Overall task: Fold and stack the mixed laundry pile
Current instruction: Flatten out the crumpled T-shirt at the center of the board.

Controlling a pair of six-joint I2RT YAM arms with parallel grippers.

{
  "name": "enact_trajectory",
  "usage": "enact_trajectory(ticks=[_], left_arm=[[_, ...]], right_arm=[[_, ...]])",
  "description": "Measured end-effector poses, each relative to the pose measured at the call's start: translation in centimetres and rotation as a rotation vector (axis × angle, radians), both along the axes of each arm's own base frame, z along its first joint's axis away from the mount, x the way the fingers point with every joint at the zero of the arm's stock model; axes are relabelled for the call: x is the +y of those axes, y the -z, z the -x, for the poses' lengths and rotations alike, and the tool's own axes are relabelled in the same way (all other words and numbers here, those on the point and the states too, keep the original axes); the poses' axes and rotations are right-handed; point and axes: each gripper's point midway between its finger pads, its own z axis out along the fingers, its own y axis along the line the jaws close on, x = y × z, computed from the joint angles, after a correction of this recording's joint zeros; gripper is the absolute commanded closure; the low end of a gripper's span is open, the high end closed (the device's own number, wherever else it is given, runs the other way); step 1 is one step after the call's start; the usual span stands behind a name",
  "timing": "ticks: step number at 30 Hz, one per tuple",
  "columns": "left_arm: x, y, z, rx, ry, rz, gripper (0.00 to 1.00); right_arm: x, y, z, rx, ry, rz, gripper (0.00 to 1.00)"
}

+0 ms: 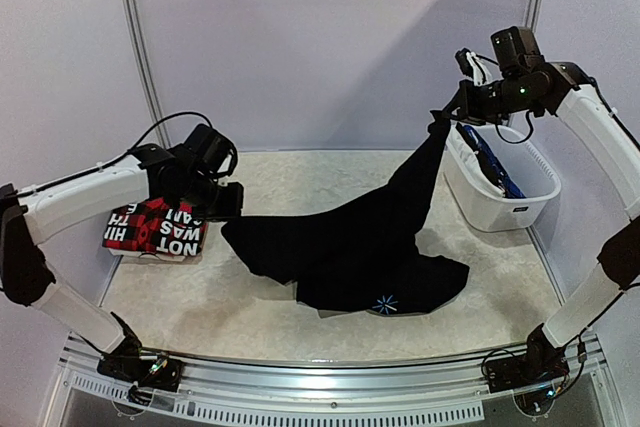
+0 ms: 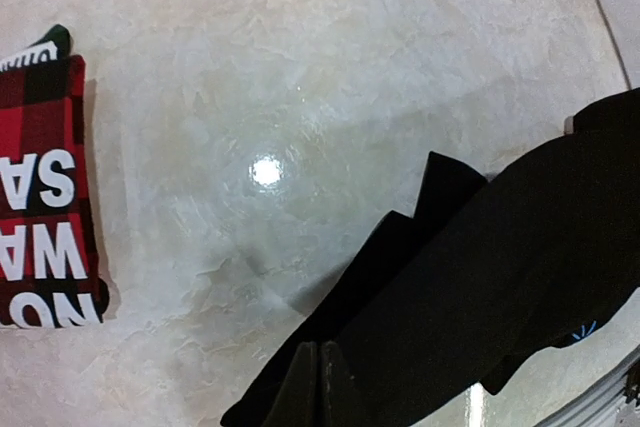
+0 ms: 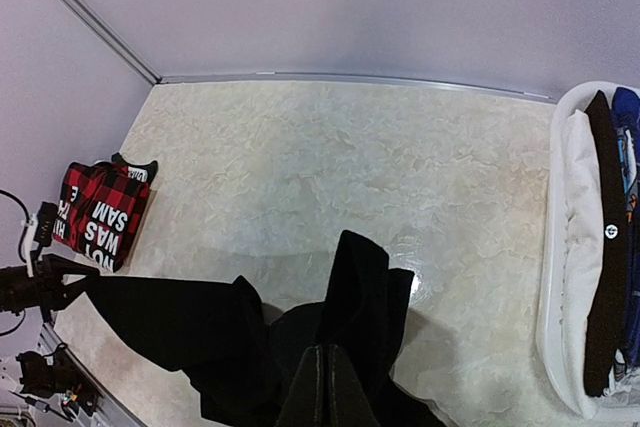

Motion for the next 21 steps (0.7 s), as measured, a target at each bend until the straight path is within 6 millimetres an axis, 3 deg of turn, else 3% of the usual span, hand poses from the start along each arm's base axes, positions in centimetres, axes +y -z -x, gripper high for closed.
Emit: enact_trajectory(ticks=[10, 21], left_arm=[[1.9, -6.2, 1.5, -0.136, -0.005, 0.043, 1.00], [3.0, -8.2, 3.1, -0.175, -0.004, 0.075, 1.00]], right_arm=[[0.4, -0.8, 0.3, -0.027, -0.028, -0.024, 1.00], [1.0, -2.9, 1.6, -0.127, -0.093, -0.069, 1.00]])
